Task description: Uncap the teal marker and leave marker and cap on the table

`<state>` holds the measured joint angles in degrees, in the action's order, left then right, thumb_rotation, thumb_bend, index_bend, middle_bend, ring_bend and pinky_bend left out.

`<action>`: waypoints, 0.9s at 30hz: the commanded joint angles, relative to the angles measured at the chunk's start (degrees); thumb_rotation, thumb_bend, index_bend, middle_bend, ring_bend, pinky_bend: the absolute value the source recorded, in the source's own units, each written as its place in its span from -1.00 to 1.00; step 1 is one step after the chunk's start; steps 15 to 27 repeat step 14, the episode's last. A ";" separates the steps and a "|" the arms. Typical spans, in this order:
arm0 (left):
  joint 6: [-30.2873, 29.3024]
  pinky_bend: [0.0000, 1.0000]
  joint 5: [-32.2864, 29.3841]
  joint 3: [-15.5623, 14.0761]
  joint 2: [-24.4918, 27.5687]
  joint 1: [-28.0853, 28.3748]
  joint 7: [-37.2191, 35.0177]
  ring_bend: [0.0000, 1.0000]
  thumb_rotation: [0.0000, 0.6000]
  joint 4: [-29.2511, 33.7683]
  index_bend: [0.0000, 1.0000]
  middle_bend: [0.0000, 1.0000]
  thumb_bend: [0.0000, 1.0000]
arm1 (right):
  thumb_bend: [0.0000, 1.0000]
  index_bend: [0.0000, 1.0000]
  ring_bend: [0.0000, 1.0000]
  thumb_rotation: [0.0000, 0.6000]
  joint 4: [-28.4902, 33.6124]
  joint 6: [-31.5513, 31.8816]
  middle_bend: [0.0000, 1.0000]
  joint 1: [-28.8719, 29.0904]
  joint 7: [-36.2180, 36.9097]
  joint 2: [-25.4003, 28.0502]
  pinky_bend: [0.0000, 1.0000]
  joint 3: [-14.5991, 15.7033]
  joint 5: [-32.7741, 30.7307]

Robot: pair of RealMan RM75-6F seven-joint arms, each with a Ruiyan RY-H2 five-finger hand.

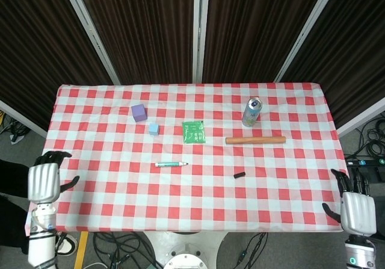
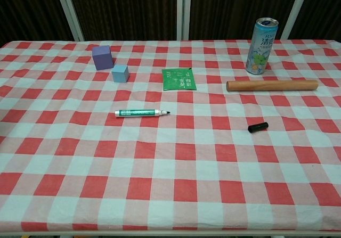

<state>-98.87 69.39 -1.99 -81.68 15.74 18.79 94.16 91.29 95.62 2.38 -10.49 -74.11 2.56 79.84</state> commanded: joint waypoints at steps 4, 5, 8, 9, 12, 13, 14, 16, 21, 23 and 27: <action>-2.43 -0.36 4.53 -2.53 2.79 -4.90 -3.17 -0.49 1.00 -0.05 -0.27 -0.31 -0.81 | -0.93 -0.75 -1.00 1.00 -1.30 0.58 -0.64 -2.32 0.97 -1.73 -0.97 1.27 2.52; -2.62 -0.36 5.39 -2.92 2.89 -5.50 -2.69 -0.50 1.00 0.05 -0.27 -0.31 -0.81 | -0.93 -0.75 -1.00 1.00 -1.27 1.02 -0.64 -2.67 0.73 -1.91 -0.98 1.34 3.27; -2.92 -0.36 7.65 -3.94 2.53 -6.93 -1.60 -0.51 1.00 -0.69 -0.26 -0.31 -0.81 | -0.93 -0.75 -1.00 1.00 -1.13 1.50 -0.64 -3.13 -0.18 -2.49 -0.98 1.37 4.96; -2.79 -0.36 8.03 -4.05 2.32 -7.31 -1.71 -0.51 1.00 -0.93 -0.26 -0.31 -0.81 | -0.93 -0.77 -1.00 1.00 -1.04 1.39 -0.65 -3.14 -0.46 -2.65 -0.98 1.27 5.25; -1.74 -0.36 8.54 -4.03 1.86 -8.31 -2.52 -0.51 1.00 -1.48 -0.26 -0.31 -0.81 | -0.86 -0.85 -1.00 1.00 -0.59 0.39 -0.66 -2.93 -1.59 -2.95 -0.98 0.82 5.62; -1.42 -0.36 8.70 -3.96 1.77 -8.52 -2.61 -0.51 1.00 -1.77 -0.26 -0.31 -0.81 | -0.85 -0.86 -1.00 1.00 -0.41 0.05 -0.67 -2.86 -1.92 -2.99 -0.98 0.70 5.68; -1.10 -0.36 9.00 -3.87 1.60 -8.82 -2.89 -0.51 1.00 -2.22 -0.26 -0.31 -0.81 | -0.85 -0.87 -1.00 1.00 -0.24 -0.37 -0.67 -2.79 -2.30 -3.05 -0.98 0.56 5.76; -1.10 -0.36 9.00 -3.87 1.60 -8.82 -2.89 -0.51 1.00 -2.22 -0.26 -0.31 -0.81 | -0.85 -0.87 -1.00 1.00 -0.24 -0.37 -0.67 -2.79 -2.30 -3.05 -0.98 0.56 5.76; -1.10 -0.36 9.00 -3.87 1.60 -8.82 -2.89 -0.51 1.00 -2.22 -0.26 -0.31 -0.81 | -0.85 -0.87 -1.00 1.00 -0.24 -0.37 -0.67 -2.79 -2.30 -3.05 -0.98 0.56 5.76; -1.10 -0.36 9.00 -3.87 1.60 -8.82 -2.89 -0.51 1.00 -2.22 -0.26 -0.31 -0.81 | -0.85 -0.87 -1.00 1.00 -0.24 -0.37 -0.67 -2.79 -2.30 -3.05 -0.98 0.56 5.76; -1.10 -0.36 9.00 -3.87 1.60 -8.82 -2.89 -0.51 1.00 -2.22 -0.26 -0.31 -0.81 | -0.85 -0.87 -1.00 1.00 -0.24 -0.37 -0.67 -2.79 -2.30 -3.05 -0.98 0.56 5.76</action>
